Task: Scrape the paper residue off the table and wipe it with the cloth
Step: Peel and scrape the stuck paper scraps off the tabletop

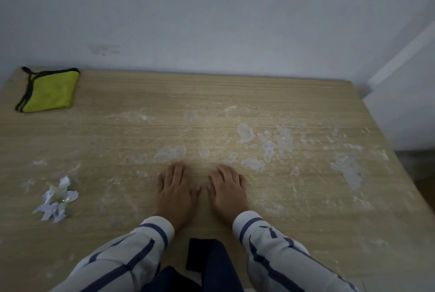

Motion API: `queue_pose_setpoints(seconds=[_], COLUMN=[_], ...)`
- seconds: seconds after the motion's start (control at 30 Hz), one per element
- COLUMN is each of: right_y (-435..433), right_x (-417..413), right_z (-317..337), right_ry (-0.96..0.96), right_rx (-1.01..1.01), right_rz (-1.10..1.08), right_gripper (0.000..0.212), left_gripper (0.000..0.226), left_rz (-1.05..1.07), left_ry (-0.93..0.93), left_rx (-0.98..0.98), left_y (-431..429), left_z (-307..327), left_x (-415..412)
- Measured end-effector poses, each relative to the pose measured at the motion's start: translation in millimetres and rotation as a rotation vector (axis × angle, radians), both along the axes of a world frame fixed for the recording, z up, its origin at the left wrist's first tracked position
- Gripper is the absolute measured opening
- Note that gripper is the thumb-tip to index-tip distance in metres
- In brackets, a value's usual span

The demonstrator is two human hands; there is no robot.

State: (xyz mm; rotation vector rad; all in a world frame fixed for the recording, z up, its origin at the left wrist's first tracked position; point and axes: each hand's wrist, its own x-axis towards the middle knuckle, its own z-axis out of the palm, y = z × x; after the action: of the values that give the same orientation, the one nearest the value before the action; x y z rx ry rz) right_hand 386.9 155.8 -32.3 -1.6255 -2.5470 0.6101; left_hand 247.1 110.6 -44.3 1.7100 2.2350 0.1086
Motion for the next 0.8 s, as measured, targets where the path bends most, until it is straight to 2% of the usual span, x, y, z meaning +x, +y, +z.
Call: queue_pose_setpoints(seconds=[0.23, 0.4, 0.57, 0.8], right_y=[8.6, 16.0, 15.4, 17.6], right_x=[40.6, 83.9, 99.1, 91.6], right_z=[2.1, 1.7, -4.3, -3.9], right_ry=[0.036, 0.039, 0.054, 0.028], right_rx=[0.091, 0.065, 0.026, 0.101], right_rz=[-0.144, -0.229, -0.206, -0.184], right_gripper=[0.045, 0.053, 0.057, 0.046], left_gripper=[0.087, 0.084, 0.076, 0.079], left_rz=[-0.113, -0.137, -0.137, -0.138], left_ry=[-0.005, 0.004, 0.007, 0.021], left_rx=[0.006, 0.039, 0.047, 0.066], left_y=[15.6, 27.1, 32.5, 32.2], left_z=[-2.7, -5.7, -10.1, -10.1], left_x=[38.6, 60.2, 70.8, 71.2])
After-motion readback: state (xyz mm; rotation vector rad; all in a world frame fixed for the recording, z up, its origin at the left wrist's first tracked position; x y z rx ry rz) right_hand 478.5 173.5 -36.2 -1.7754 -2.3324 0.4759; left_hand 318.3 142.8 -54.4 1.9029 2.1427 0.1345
